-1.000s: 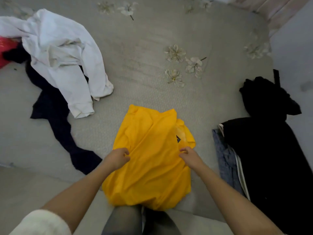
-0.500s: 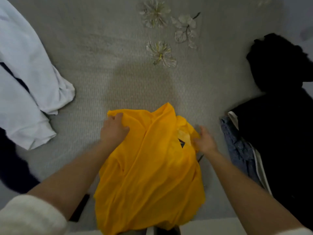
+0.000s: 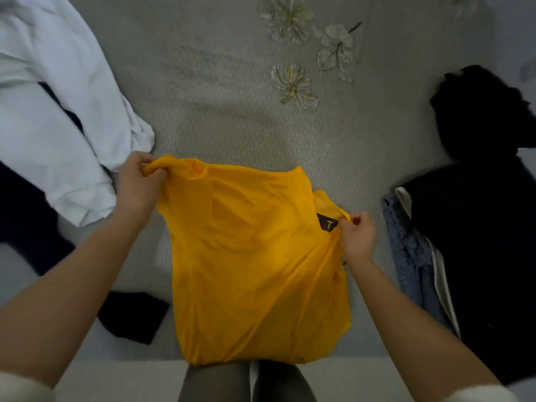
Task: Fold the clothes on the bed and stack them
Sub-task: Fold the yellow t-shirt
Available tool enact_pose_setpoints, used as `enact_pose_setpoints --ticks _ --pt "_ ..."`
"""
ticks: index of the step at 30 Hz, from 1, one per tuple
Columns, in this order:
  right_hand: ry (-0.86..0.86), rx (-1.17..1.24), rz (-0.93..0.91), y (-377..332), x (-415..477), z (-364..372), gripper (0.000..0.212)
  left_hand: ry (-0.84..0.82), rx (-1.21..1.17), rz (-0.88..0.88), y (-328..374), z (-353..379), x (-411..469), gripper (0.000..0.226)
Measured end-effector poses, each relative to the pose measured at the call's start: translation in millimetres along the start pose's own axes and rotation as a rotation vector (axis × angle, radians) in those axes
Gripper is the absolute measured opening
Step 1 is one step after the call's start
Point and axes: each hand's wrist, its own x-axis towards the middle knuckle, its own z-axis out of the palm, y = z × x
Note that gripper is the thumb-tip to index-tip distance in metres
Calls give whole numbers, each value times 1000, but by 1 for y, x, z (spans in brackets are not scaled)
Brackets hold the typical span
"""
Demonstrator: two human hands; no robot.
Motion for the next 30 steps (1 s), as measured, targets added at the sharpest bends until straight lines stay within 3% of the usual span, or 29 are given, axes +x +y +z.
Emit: enact_pose_setpoints --ticks 3,6,8,9,11,13,16,20,22,24,28,30 --pt "93 127 -78 -19 -7 -21 16 166 -54 -15 5 -33 4 35" --pt "-156 118 -90 -7 -18 -23 18 298 10 -121 -33 -62 16 23" --pt "-412 -2 -71 11 -24 -18 29 331 159 -217 -72 -77 20 32" --pt "-477 -55 -78 21 -23 -16 36 331 224 -293 -79 -79 13 41" --pt "-439 -64 -82 32 -18 -13 35 313 418 -391 -63 -67 -15 46" --pt "-321 -48 -73 36 -3 -10 38 279 577 -253 -43 -43 -36 45" --pt "-248 -107 -60 36 35 5 52 76 644 72 -37 13 -35 45" --pt "-360 -372 -85 39 59 28 51 -171 746 224 -25 93 -15 55" --pt "-408 -410 -139 44 50 31 31 -294 840 233 -21 121 -13 62" --pt "-353 -385 -298 52 33 25 20 -373 979 210 -21 128 -18 60" --pt "12 -458 -1009 85 4 0 11 -262 997 338 -42 107 -47 27" --pt "30 -439 -1236 110 -13 -7 8 -232 1029 393 -63 87 -66 34"
